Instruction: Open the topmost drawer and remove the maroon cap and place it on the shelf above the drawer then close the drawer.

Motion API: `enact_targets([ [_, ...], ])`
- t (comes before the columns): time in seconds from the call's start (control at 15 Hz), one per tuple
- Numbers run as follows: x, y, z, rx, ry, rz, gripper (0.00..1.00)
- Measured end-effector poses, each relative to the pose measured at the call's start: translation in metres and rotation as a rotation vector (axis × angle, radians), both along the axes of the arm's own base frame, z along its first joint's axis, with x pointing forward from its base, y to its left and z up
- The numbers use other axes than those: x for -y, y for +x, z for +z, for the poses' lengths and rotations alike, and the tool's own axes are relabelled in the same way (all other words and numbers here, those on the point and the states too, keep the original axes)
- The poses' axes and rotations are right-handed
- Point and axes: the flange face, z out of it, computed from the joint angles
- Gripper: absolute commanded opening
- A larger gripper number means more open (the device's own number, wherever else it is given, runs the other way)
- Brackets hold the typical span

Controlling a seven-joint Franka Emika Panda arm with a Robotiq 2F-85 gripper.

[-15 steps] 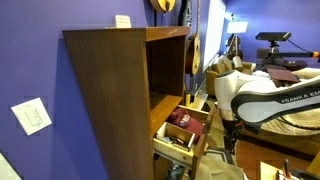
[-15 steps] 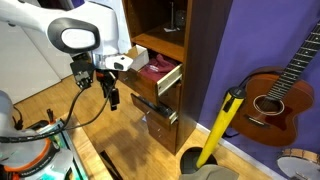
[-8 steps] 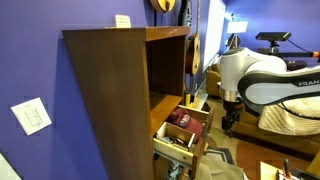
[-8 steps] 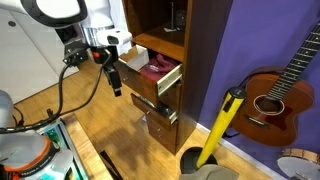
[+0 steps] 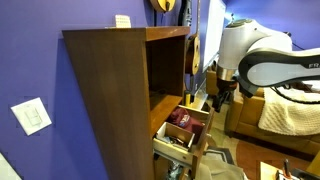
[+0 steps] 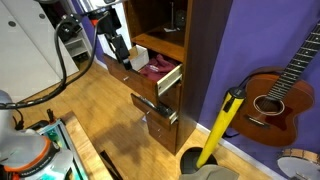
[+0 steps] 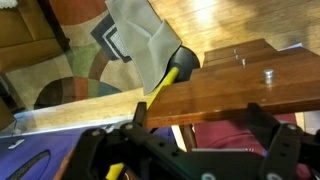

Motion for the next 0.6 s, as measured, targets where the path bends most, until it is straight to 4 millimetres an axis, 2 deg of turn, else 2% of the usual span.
enact_targets([
  [0.2, -0.004, 0.021, 0.003, 0.06, -0.014, 0.05, 1.0],
  [0.6, -0.005, 0.065, -0.013, 0.183, -0.024, 0.193, 1.0],
])
